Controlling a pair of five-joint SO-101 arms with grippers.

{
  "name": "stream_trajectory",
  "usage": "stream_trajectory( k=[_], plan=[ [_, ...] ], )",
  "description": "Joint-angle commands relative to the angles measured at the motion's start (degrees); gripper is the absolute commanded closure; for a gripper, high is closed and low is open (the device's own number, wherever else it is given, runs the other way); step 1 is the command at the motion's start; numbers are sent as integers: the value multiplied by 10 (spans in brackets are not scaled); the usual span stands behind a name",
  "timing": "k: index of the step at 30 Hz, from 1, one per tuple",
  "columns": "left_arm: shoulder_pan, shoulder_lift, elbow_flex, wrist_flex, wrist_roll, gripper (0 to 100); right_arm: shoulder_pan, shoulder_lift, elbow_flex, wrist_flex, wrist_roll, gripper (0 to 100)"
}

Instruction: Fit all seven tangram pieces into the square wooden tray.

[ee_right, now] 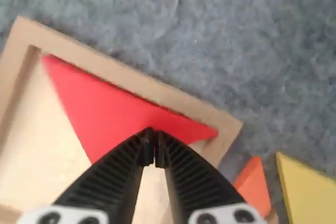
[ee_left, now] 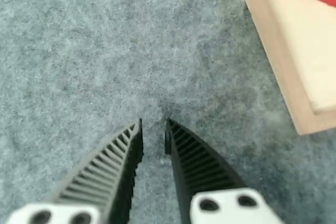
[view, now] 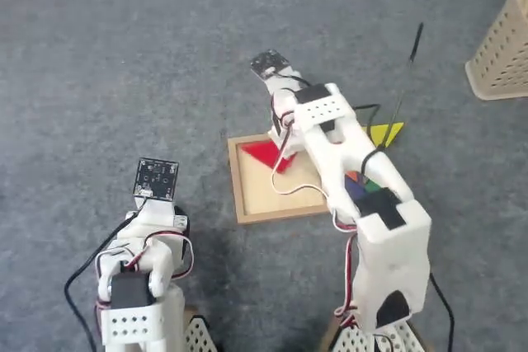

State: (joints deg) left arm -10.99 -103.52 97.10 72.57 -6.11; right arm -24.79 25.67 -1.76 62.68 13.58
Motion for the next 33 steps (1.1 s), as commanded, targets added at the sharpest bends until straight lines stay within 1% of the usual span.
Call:
stream_trajectory(
  k=[1, 5, 8, 13, 15, 25, 27, 31, 33],
  plan=[
    [2, -12, -6, 0, 4, 929, 21, -98, 30, 17, -22, 988],
    [2, -12, -6, 0, 4, 929, 26, -182, 135, -24, -23, 987],
    [2, -12, -6, 0, 4, 929, 37, -196, 202, -73, -23, 976],
    [2, -12, -6, 0, 4, 929, 58, -172, 224, -102, -47, 855],
    [2, -12, -6, 0, 4, 929, 59, -162, 223, -103, -47, 842],
    [2, -12, -6, 0, 4, 929, 58, -165, 227, -105, -58, 845],
    [2, -12, -6, 0, 4, 929, 59, -154, 228, -104, -58, 877],
    [2, -12, -6, 0, 4, 929, 60, -123, 227, -80, -58, 992],
    [2, -12, -6, 0, 4, 929, 60, -118, 227, -60, -61, 988]
  ],
)
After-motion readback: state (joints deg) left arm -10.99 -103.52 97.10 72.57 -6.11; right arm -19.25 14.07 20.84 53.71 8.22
